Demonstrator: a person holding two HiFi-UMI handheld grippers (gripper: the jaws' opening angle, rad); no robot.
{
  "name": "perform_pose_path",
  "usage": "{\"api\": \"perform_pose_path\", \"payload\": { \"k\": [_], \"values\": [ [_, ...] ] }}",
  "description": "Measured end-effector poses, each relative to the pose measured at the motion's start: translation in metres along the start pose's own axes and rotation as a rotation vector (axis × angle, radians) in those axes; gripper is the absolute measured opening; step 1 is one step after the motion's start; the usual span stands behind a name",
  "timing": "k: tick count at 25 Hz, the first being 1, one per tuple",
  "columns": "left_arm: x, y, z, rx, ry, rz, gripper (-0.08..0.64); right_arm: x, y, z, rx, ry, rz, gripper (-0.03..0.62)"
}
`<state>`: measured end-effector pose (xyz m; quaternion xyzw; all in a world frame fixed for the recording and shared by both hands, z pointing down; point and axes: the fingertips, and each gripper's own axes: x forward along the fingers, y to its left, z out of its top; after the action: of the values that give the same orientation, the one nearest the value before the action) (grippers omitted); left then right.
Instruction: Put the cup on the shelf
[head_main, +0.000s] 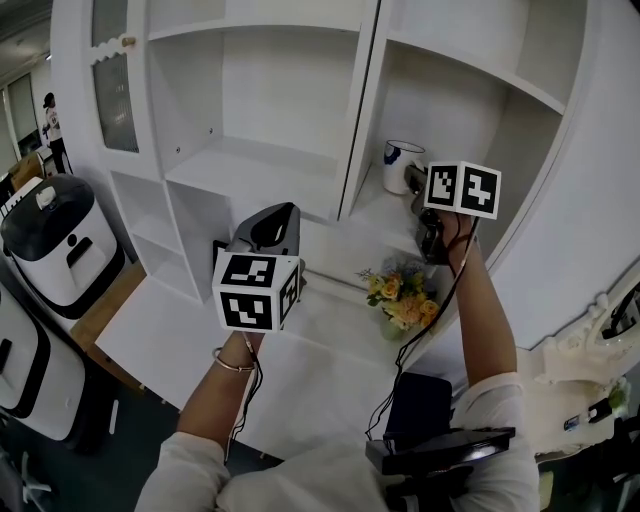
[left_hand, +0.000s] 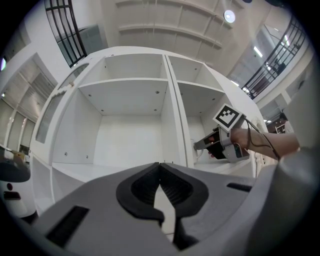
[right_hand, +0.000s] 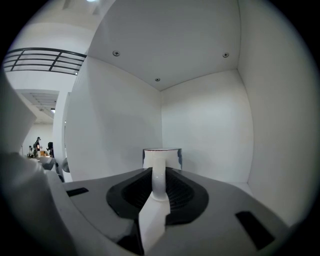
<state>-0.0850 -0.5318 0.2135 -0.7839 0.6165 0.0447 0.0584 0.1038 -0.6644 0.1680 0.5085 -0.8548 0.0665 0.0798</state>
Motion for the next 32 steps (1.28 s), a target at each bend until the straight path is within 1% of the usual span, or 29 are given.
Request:
{"api": "perform_pose_path", "payload": {
  "k": [3,14,22,32],
  "values": [
    [-0.004,0.001,-0.002,-0.008,0.003,0.002,0.008,-0.002,-0.002,-0.003,0.003,0.020,-0.008,0.095],
    [-0.016,-0.002,-0.009,-0.031,0.013,0.001,0.008,-0.011,-0.003,-0.005,-0.002,0.014,-0.030,0.099],
    [-0.027,-0.009,-0.007,-0.036,0.015,-0.017,0.008,-0.027,0.002,-0.001,-0.010,-0.011,-0.057,0.103],
    [-0.049,-0.022,-0.007,-0.036,0.022,-0.057,0.008,-0.061,0.011,-0.002,0.010,-0.065,-0.090,0.103]
  ]
}}
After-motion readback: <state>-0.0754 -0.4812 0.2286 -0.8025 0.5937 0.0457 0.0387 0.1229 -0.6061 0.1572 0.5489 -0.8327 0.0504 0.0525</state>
